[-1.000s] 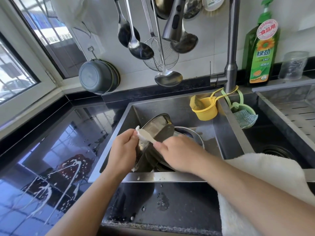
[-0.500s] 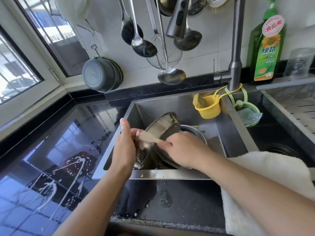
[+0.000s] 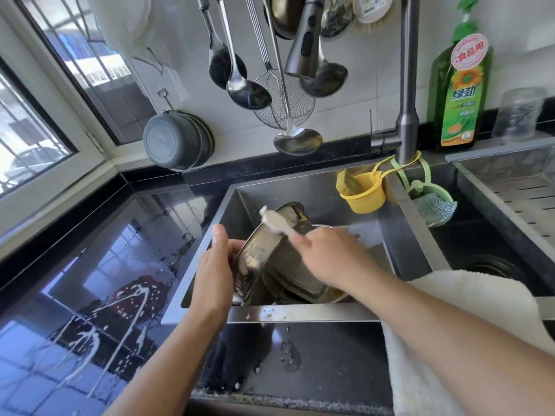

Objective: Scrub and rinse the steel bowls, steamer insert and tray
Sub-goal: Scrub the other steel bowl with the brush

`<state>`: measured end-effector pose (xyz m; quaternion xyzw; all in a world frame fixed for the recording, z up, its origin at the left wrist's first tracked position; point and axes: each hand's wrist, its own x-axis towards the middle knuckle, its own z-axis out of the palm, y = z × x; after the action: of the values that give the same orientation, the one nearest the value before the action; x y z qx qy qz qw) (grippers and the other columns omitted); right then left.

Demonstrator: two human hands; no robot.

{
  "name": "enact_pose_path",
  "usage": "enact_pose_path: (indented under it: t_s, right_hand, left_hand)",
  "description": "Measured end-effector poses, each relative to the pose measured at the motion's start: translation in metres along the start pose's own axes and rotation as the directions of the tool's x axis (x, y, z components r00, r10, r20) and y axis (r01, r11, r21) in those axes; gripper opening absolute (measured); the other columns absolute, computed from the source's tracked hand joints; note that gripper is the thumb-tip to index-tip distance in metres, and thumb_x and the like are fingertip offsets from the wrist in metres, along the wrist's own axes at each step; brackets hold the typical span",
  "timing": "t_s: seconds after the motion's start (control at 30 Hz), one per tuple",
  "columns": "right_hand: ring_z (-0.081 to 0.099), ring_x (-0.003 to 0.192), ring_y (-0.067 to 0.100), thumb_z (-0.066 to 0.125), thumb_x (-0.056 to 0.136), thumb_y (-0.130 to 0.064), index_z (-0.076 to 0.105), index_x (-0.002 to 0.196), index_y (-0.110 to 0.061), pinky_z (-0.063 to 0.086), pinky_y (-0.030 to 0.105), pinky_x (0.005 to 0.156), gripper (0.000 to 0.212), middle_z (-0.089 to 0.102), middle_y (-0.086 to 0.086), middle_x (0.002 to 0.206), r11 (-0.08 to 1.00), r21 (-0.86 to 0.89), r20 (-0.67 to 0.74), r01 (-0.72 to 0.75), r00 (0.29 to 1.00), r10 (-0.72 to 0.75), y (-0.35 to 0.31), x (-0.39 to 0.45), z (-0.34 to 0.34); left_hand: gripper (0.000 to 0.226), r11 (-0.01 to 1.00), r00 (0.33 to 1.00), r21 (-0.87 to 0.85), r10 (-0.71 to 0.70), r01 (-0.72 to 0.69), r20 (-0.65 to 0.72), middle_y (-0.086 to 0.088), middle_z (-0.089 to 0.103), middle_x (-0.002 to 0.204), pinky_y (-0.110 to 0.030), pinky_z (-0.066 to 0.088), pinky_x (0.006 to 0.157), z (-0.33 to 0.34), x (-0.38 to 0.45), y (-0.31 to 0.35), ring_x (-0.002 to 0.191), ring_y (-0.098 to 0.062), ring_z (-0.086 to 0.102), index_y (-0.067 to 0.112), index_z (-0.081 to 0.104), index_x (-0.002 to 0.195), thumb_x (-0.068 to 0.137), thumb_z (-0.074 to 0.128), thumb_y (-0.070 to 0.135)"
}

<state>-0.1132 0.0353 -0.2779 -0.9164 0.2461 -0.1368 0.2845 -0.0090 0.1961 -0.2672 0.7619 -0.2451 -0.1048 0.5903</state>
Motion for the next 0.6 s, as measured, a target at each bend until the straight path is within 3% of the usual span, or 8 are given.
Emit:
enact_pose_path:
  t_s: [0.07,0.2,0.3,0.4,0.5,0.57,0.6]
  right_hand:
    - [0.053,0.072,0.026,0.024,0.105,-0.058,0.044,0.063,-0.022,0.035,0.034,0.057,0.059,0.052,0.001,0.07,1.0,0.006,-0.015,-0.003,1.0,0.003,0.007,0.003,-0.004]
    - [0.054,0.077,0.03,0.029,0.103,-0.061,0.049,0.064,-0.015,0.039,0.038,0.067,0.063,0.056,0.005,0.073,0.994,0.05,0.091,0.099,0.991,-0.103,-0.004,-0.01,0.017]
    - [0.057,0.088,0.033,0.027,0.103,-0.061,0.048,0.067,-0.017,0.046,0.042,0.077,0.06,0.061,0.01,0.084,0.998,0.008,0.019,0.063,0.998,-0.063,-0.004,-0.001,0.015]
    - [0.061,0.095,0.035,0.022,0.105,-0.058,0.055,0.077,-0.019,0.046,0.041,0.076,0.058,0.063,0.011,0.089,0.999,-0.022,-0.075,-0.04,0.996,0.038,0.008,0.009,-0.004]
    - [0.059,0.087,0.034,0.028,0.101,-0.063,0.049,0.064,-0.019,0.046,0.041,0.074,0.062,0.059,0.009,0.081,0.998,0.042,0.063,0.045,0.997,-0.047,0.003,-0.006,0.006]
    - [0.056,0.084,0.032,0.032,0.1,-0.064,0.046,0.061,-0.019,0.045,0.04,0.073,0.061,0.055,0.007,0.076,0.995,0.036,0.166,0.089,0.982,-0.094,-0.005,-0.013,0.013]
    - [0.055,0.082,0.031,0.032,0.1,-0.064,0.047,0.062,-0.019,0.043,0.039,0.072,0.061,0.053,0.005,0.073,0.998,0.023,0.153,0.063,0.986,-0.066,-0.005,-0.01,0.011]
  left_hand:
    - [0.06,0.987,0.996,0.134,0.093,-0.091,-0.014,0.007,0.053,0.054,-0.031,0.038,0.057,0.001,-0.001,0.001,0.053,-0.009,0.048,0.014,0.056,0.058,0.108,0.045,0.046]
    - [0.038,0.94,0.979,0.291,0.201,-0.18,-0.044,0.013,0.055,0.055,-0.031,0.039,0.056,0.0,0.005,-0.003,0.052,-0.002,0.046,0.017,0.064,0.074,0.108,0.051,0.024]
    - [0.044,0.945,0.975,0.291,0.191,-0.152,-0.112,0.011,0.049,0.056,-0.035,0.037,0.059,-0.003,0.006,-0.008,0.055,-0.008,0.042,0.02,0.051,0.067,0.11,0.046,0.024]
    - [0.04,0.935,0.969,0.317,0.211,-0.161,-0.131,0.007,0.052,0.066,-0.042,0.044,0.064,-0.003,0.009,-0.019,0.063,-0.018,0.05,0.019,0.055,0.076,0.111,0.041,0.029]
    - [0.038,0.949,0.975,0.282,0.182,-0.14,-0.131,0.0,0.057,0.07,-0.054,0.051,0.067,0.0,0.008,-0.024,0.068,-0.026,0.058,0.021,0.058,0.081,0.112,0.039,0.033]
    - [0.038,0.953,0.975,0.271,0.177,-0.136,-0.132,-0.004,0.06,0.074,-0.046,0.049,0.068,0.0,0.004,-0.02,0.068,-0.015,0.058,0.018,0.058,0.081,0.112,0.038,0.028]
    - [0.039,0.956,0.978,0.264,0.168,-0.13,-0.126,-0.003,0.058,0.073,-0.04,0.048,0.065,0.0,0.003,-0.019,0.063,-0.008,0.055,0.017,0.056,0.079,0.113,0.038,0.027]
